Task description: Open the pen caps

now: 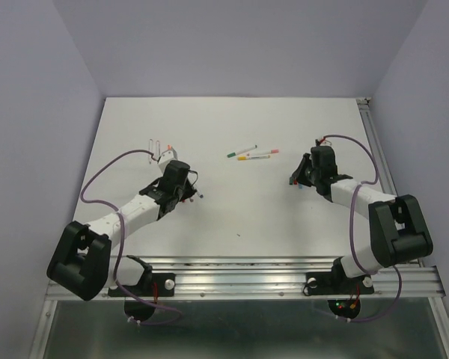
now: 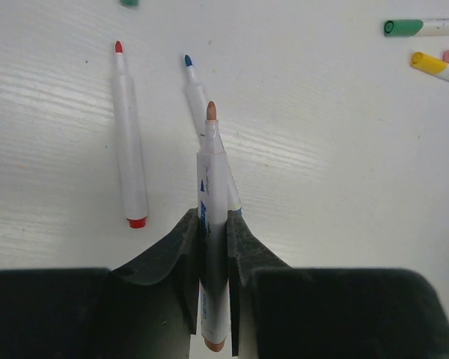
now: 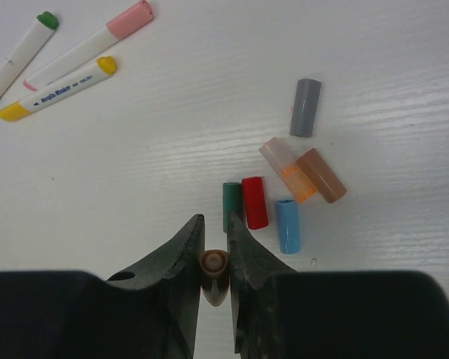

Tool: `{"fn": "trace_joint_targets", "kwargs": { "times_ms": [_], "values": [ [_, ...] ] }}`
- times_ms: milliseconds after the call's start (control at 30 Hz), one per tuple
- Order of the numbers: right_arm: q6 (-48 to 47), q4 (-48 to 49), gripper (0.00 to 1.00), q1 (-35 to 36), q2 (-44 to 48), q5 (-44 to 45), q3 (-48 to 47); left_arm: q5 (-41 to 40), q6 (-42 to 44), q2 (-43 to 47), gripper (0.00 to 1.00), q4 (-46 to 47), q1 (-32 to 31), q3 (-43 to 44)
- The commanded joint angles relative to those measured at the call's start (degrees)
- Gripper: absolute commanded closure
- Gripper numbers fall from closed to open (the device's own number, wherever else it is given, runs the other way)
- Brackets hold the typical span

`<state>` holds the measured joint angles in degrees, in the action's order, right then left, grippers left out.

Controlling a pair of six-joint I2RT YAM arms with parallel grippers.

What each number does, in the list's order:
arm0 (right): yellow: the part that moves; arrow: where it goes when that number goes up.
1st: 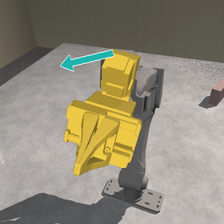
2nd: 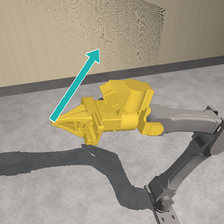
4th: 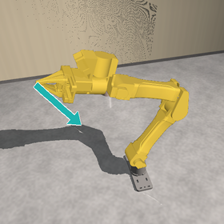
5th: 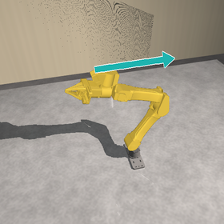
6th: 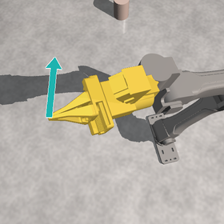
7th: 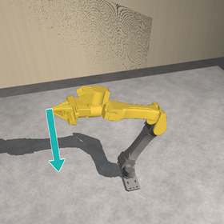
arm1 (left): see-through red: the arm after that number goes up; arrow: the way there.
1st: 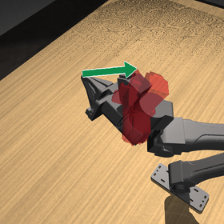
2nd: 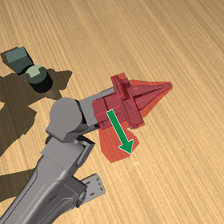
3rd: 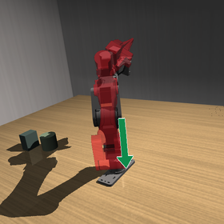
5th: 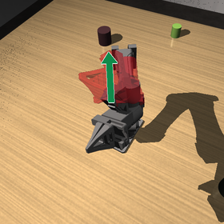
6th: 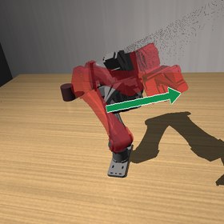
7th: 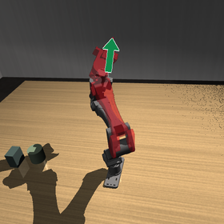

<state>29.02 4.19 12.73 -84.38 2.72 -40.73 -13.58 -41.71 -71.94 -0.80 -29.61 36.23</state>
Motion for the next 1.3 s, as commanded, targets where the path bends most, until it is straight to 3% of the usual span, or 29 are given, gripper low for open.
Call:
{"fn": "trace_joint_targets", "kwargs": {
  "times_ms": [0,533,667,700,833,1000,1100,1233,1267],
  "values": [
    [-1.33,-0.32,0.75,-0.34,-0.52,1.59,-1.98,-0.74,3.65,-1.00,0.81,-1.14,1.04,3.32],
    [-0.98,-3.92,0.61,-0.43,2.72,2.29,-2.16,-1.09,3.83,-5.57,0.71,-1.22,1.92,4.55],
    [-0.72,-3.92,0.44,-0.34,7.55,0.27,-1.02,-1.18,4.10,-7.24,0.65,-1.14,2.18,4.99],
    [-0.80,-3.83,0.34,-0.34,9.65,-0.69,-0.76,-1.27,4.10,-7.60,0.63,-1.14,2.18,5.17],
    [-0.45,-4.01,0.21,-0.34,14.41,-2.19,0.30,-1.45,4.27,-9.00,0.50,-1.14,2.27,5.87],
    [-0.27,-8.31,0.10,-0.43,20.21,-1.76,2.23,-0.66,4.97,-9.97,0.44,-1.49,2.45,7.19],
    [-0.80,-8.76,0.00,-0.43,23.38,-1.14,3.28,1.45,7.52,-9.62,0.30,-1.31,2.53,8.94],
    [-1.59,-8.93,0.00,-0.34,24.70,-2.19,3.73,6.88,15.94,-9.36,0.21,0.18,2.36,13.59],
    [-2.12,-8.84,0.00,-0.34,24.61,-2.37,3.82,8.38,19.09,-9.88,0.11,0.53,2.36,16.13]
  ]
}}
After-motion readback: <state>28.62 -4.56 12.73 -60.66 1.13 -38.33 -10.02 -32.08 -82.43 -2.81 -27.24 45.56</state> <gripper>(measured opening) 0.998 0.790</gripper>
